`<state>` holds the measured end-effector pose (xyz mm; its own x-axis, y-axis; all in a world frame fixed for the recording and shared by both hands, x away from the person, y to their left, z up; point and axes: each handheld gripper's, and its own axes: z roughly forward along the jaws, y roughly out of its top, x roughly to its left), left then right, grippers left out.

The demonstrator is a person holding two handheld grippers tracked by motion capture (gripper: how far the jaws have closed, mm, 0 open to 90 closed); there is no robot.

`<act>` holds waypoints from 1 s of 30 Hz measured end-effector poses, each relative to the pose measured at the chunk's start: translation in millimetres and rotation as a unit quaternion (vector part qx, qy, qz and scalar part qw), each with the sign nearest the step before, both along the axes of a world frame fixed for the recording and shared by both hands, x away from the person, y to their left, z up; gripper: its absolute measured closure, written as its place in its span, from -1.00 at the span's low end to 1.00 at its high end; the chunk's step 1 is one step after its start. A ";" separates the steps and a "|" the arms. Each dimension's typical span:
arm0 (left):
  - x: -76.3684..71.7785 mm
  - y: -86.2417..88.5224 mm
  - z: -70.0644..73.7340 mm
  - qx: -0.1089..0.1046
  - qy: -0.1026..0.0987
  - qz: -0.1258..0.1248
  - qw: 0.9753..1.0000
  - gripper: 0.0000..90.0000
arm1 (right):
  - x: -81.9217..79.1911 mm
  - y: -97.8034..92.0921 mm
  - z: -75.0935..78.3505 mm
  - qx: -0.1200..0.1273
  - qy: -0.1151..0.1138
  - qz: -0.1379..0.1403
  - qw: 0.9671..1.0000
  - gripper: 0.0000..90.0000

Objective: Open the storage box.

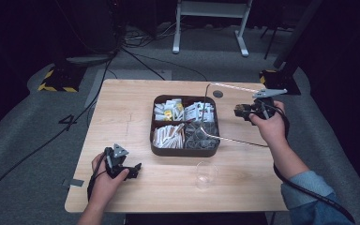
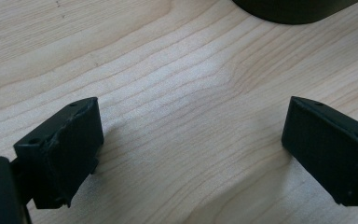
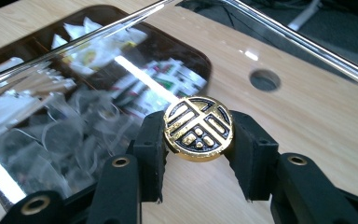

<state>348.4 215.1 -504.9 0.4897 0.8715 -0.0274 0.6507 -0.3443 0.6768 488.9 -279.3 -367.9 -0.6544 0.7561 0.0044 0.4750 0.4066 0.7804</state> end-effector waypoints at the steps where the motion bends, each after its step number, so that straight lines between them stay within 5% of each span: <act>1: 0.1 0.0 0.1 0.000 0.000 0.000 1.000 -0.87 | -0.3 -4.9 -0.5 0.001 0.003 -0.007 1.000 0.31; 15: 0.8 -0.5 0.0 0.001 0.000 0.001 1.000 -0.88 | 1.0 -64.1 -18.3 -0.005 0.019 -0.073 0.997 0.31; 30: 0.8 -0.4 0.0 0.002 0.000 0.001 1.000 -0.88 | 8.8 -99.6 -41.3 0.013 0.018 -0.138 0.990 0.31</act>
